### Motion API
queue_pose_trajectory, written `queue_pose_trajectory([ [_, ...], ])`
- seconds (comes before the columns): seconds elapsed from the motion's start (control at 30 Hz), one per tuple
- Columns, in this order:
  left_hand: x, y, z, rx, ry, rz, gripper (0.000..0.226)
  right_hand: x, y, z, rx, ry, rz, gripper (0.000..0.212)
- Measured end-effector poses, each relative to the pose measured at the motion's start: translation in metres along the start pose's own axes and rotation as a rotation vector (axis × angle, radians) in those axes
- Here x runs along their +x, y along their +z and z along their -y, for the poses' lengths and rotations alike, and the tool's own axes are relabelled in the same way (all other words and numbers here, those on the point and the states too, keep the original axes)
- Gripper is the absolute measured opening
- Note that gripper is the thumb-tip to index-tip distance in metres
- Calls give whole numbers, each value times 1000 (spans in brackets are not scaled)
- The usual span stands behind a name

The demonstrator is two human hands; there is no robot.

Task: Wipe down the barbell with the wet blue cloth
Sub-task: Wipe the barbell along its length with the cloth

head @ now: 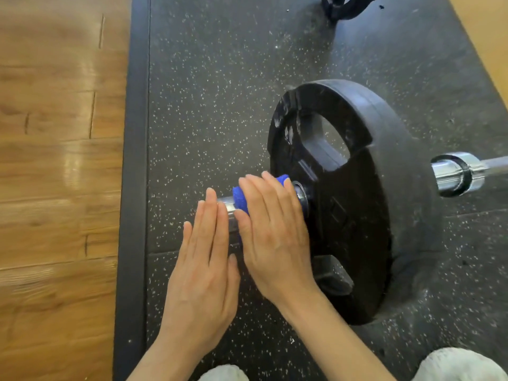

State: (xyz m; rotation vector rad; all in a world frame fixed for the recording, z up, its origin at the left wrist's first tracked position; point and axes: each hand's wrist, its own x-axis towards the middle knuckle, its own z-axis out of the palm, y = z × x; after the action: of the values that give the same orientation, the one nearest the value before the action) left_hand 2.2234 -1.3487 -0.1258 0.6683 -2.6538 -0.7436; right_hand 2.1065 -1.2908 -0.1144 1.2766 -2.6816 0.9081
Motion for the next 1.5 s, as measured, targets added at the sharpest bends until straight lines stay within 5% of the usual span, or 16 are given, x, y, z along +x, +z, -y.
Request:
queue_pose_trajectory([
  [0.13,-2,5,3,-48,-1,-16,67,-2,-2,18,77,146,11,46],
  [0.47,-3,11,-1,-9,-34,-52,69,-6,-11,4,23,46,76,47],
  [0.6,-3,18,3,1,-29,-77,70,-8,-6,2,63,127,-26,46],
  [1.33,48,14,20,35,-19,-92,66,19,20,-16,-5,-45,-136,45],
  [1.5,59,5,23,25,-16,-80,64,26,33,3,58,67,-201,45],
])
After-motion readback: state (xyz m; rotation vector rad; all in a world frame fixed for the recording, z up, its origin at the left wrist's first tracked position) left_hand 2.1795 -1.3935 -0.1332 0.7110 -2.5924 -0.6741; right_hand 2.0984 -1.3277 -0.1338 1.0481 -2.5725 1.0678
